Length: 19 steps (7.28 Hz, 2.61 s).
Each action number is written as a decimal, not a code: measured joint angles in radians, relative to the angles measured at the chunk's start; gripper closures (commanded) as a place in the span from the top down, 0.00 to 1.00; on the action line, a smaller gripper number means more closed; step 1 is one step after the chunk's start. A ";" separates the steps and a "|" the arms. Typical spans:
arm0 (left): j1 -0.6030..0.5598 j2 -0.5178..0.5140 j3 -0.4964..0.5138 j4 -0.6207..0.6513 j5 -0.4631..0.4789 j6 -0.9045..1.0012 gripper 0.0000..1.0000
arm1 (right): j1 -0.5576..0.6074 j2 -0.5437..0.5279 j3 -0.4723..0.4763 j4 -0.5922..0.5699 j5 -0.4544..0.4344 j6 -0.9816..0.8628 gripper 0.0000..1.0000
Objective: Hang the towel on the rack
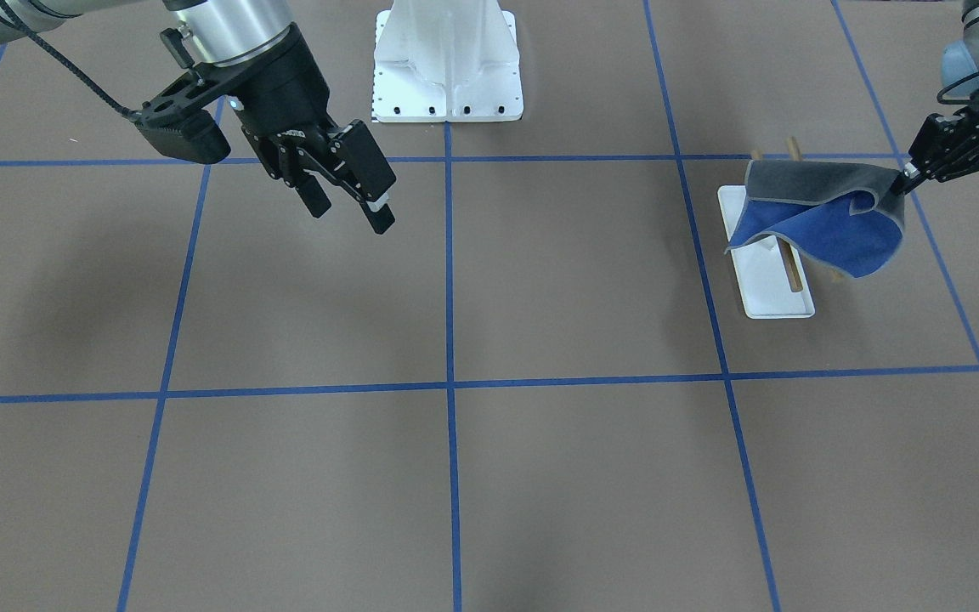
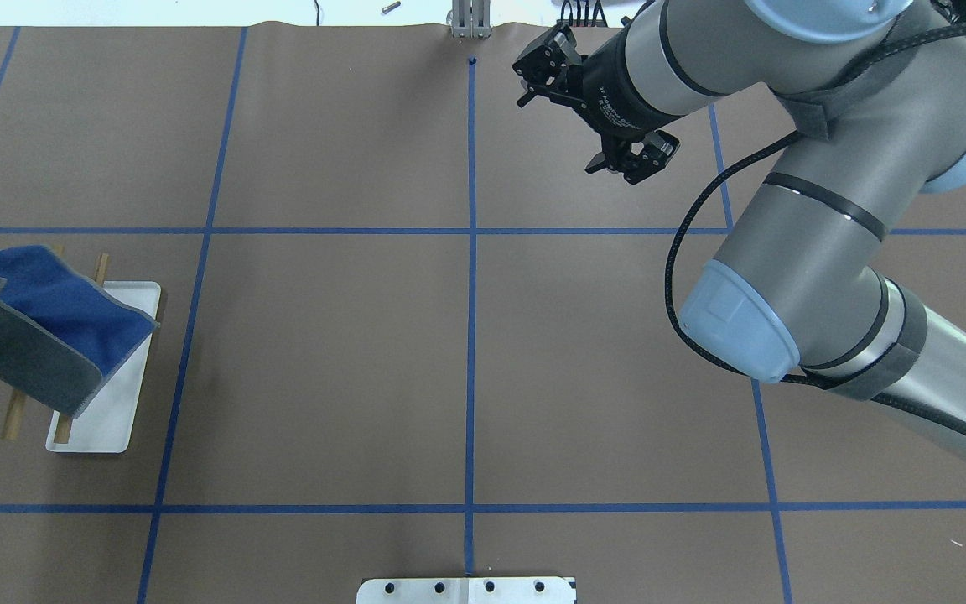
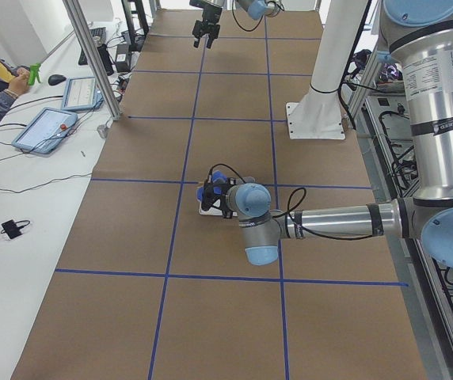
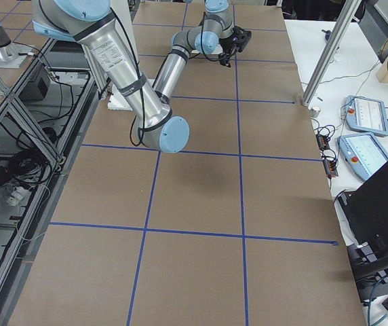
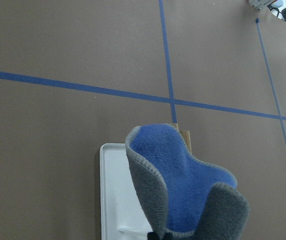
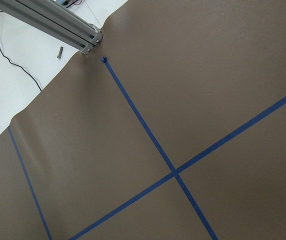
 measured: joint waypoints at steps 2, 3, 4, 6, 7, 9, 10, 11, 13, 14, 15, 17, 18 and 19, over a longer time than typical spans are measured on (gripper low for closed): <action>-0.001 -0.002 -0.001 0.000 0.013 0.001 0.98 | 0.001 -0.004 0.000 -0.002 0.000 -0.002 1.00; -0.001 -0.003 -0.002 0.000 0.024 0.001 0.98 | 0.002 -0.004 0.000 -0.003 0.000 -0.002 1.00; -0.006 -0.005 -0.003 0.001 0.032 0.001 0.98 | 0.006 -0.009 0.000 -0.004 0.001 -0.002 1.00; -0.045 -0.013 0.004 0.017 0.081 0.005 0.98 | 0.037 -0.044 0.008 -0.004 0.019 -0.027 1.00; -0.067 -0.017 0.021 0.026 0.133 0.024 0.98 | 0.062 -0.084 0.024 -0.004 0.039 -0.076 1.00; -0.103 -0.025 0.058 0.103 0.241 0.220 0.98 | 0.136 -0.198 0.061 -0.003 0.096 -0.247 1.00; -0.140 -0.041 0.064 0.194 0.263 0.366 0.98 | 0.193 -0.261 0.069 -0.001 0.144 -0.347 1.00; -0.178 -0.065 0.064 0.294 0.267 0.485 0.98 | 0.255 -0.328 0.074 0.001 0.196 -0.455 1.00; -0.237 -0.120 0.062 0.505 0.264 0.693 0.98 | 0.365 -0.463 0.075 0.002 0.270 -0.709 1.00; -0.257 -0.152 0.055 0.628 0.262 0.788 0.98 | 0.406 -0.534 0.072 0.001 0.283 -0.845 1.00; -0.270 -0.186 0.035 0.771 0.254 0.868 0.98 | 0.439 -0.606 0.067 0.000 0.293 -0.985 1.00; -0.277 -0.243 -0.028 1.076 0.221 0.976 0.98 | 0.508 -0.713 0.020 0.001 0.351 -1.253 1.00; -0.278 -0.257 -0.054 1.210 0.208 1.043 0.98 | 0.547 -0.745 -0.020 0.001 0.389 -1.377 1.00; -0.280 -0.258 -0.066 1.289 0.194 1.126 0.98 | 0.581 -0.771 -0.051 0.001 0.410 -1.484 1.00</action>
